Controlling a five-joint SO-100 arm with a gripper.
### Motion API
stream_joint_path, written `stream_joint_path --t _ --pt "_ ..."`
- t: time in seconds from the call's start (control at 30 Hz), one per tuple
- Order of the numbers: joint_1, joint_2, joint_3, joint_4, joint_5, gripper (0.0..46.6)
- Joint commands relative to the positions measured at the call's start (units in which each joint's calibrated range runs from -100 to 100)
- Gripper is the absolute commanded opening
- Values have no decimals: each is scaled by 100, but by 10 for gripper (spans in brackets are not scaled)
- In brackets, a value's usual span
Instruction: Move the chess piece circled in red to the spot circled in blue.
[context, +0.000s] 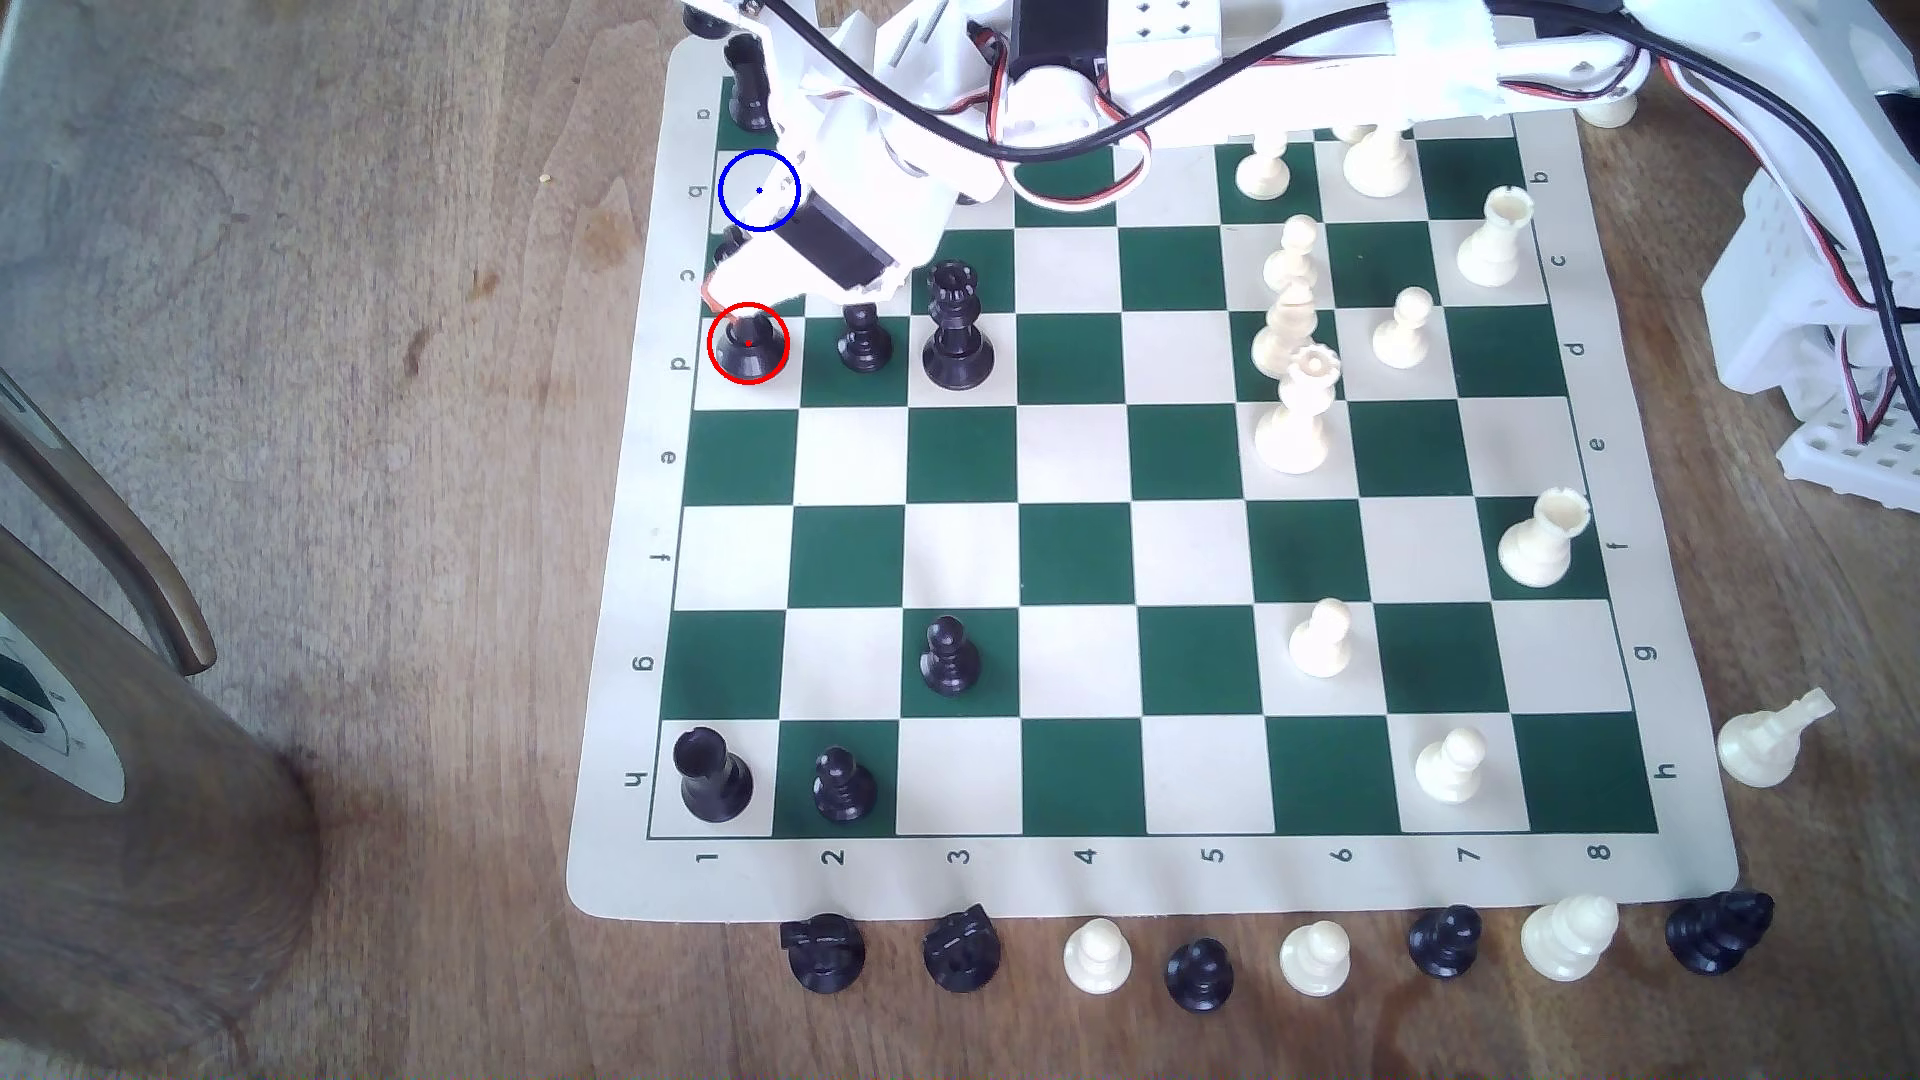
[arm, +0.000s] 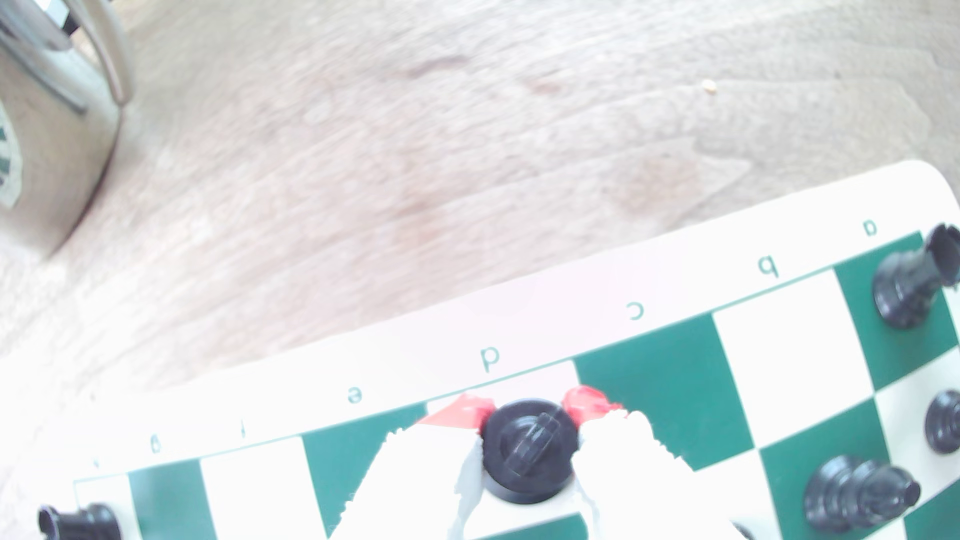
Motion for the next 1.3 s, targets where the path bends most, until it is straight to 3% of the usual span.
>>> stream_joint_path --t 0.0,0.33,0.73,0.9,1.07,1.27 --pt "-4 -767 -550 -39 -73 2" --pt "90 -1557 -1130 264 88 2" --pt "731 -1421 -1048 321 449 3" --pt "872 -1226 -305 -195 547 35" --pt "958 -945 -42 -392 606 2" --pt "927 -776 266 -514 606 2"
